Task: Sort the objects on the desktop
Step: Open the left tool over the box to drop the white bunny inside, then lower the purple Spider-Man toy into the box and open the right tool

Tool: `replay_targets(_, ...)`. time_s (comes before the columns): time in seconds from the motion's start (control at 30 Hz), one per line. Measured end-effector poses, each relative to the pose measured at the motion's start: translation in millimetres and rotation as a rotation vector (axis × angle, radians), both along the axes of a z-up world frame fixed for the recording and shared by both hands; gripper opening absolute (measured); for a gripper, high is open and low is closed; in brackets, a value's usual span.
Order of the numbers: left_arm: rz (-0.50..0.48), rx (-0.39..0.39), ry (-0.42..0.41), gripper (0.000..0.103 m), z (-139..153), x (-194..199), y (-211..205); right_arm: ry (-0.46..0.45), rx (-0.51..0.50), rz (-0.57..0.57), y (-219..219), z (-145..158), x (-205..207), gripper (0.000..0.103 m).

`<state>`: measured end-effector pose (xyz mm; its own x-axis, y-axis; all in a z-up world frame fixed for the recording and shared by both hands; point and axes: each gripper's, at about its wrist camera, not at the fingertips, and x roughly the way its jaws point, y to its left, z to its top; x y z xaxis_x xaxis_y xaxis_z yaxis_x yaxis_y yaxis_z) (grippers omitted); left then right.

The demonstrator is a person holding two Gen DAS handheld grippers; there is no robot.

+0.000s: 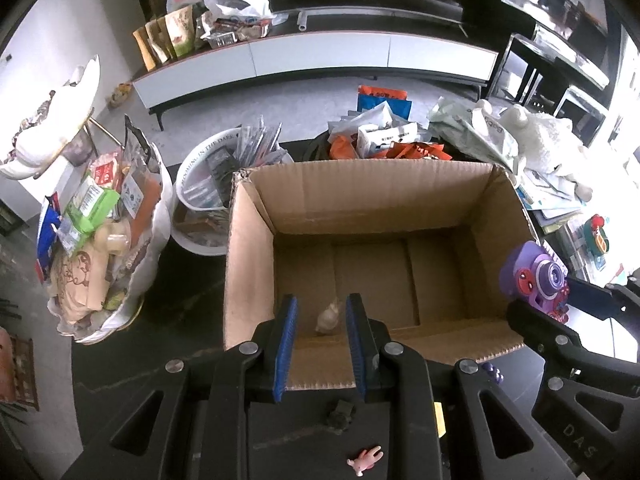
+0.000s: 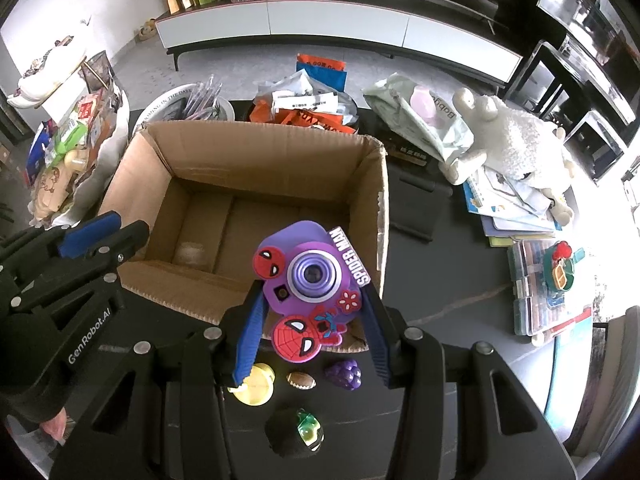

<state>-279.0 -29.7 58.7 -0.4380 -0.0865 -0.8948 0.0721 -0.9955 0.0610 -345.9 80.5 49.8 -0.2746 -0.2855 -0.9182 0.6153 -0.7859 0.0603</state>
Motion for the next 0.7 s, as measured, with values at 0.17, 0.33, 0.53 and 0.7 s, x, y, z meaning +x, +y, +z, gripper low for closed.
replay_targets(0.17,-0.003,0.015,0.007,0.04,5,6,-4,0.001,-0.001,0.0,-1,0,0,0.043)
replay_targets(0.33,0.016,-0.012,0.045,0.054,16,25,-7,-0.002,-0.007,0.004,-4,1,0,0.043)
replay_targets(0.53,-0.006,-0.016,0.062,0.055,19,44,-4,-0.011,-0.009,0.007,-9,-1,0,0.043)
replay_targets(0.7,-0.011,-0.014,0.087,0.056,17,70,-3,-0.019,-0.017,0.006,-13,-3,-3,0.043)
